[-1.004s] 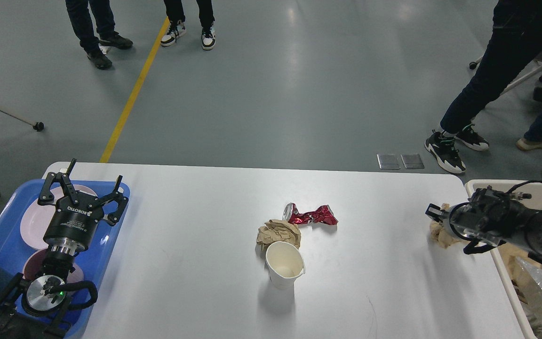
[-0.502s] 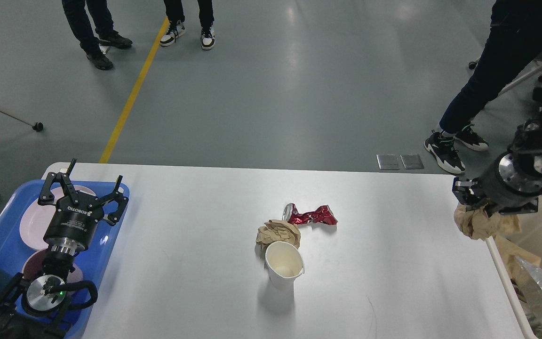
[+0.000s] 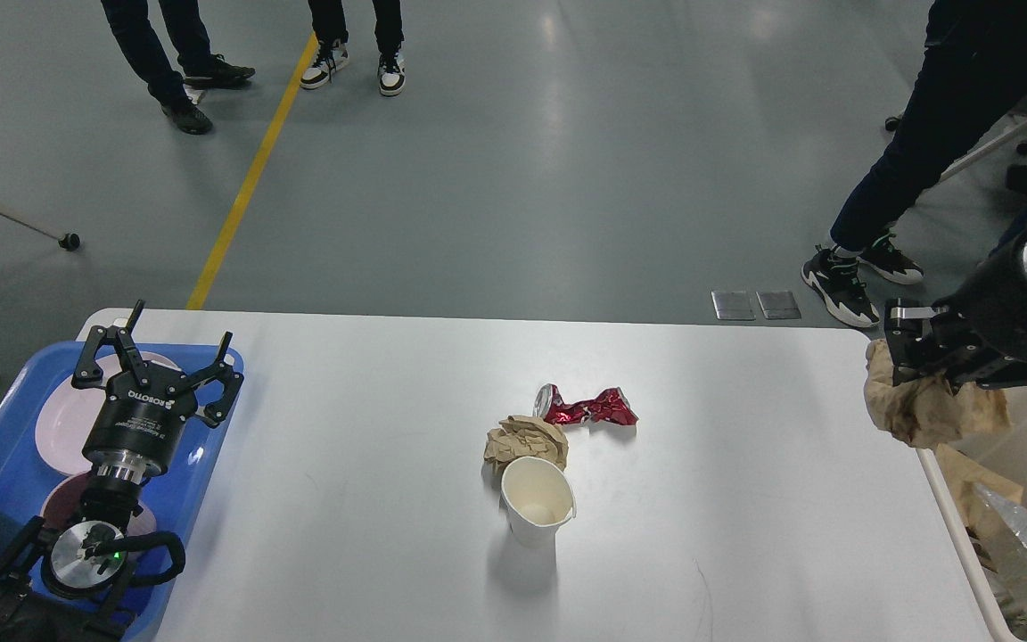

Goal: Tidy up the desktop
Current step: 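Carry the tan cloth into the white bin and release, then raise the right gripper from the bin toward the white cup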

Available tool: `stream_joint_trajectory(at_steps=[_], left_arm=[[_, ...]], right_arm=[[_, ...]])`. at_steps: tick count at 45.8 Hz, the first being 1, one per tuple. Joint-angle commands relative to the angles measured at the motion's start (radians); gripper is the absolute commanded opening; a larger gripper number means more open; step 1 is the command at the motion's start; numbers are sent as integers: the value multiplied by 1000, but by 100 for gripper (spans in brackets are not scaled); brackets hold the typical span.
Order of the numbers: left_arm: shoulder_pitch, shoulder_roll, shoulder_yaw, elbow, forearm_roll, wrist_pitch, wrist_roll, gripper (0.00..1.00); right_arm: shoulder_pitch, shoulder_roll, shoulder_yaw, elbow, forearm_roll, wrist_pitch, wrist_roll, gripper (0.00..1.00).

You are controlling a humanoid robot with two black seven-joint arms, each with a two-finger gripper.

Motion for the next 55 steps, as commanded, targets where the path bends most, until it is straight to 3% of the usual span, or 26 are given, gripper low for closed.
stream_joint_trajectory(at_steps=[1,7,14,22,32,38,44,50,55], left_arm=[[0,0,0,0,0,0,-2,96],[0,0,0,0,0,0,-2,96],[0,0,0,0,0,0,-2,96],[0,0,0,0,0,0,-2,96],[0,0,0,0,0,0,-2,96],[0,0,0,0,-2,0,-2,96],[0,0,0,0,-2,0,-2,96],[0,0,0,0,0,0,-2,96],[0,0,0,0,0,0,-2,96]], right_arm=[[0,-8,-24,-10,-1,-4,2,0],[-12,-44,-74,-58,-6,-15,2,0],[-128,-188,-93,-216,-17,-29,-3,0],[-398,-336,-32,-484,-49,-84,-8,0],[-897,-379,217,-814,-44,-184,-1,0],[-1240,-339,436,-1042,-37,-261,-3,0],[-1555,-204,634,-1300,-37,-334,0,0],[-1731,-59,679,-1515,-34,-389,-1,0],[-1808,6,682,-1584,-32,-437,-1,0]])
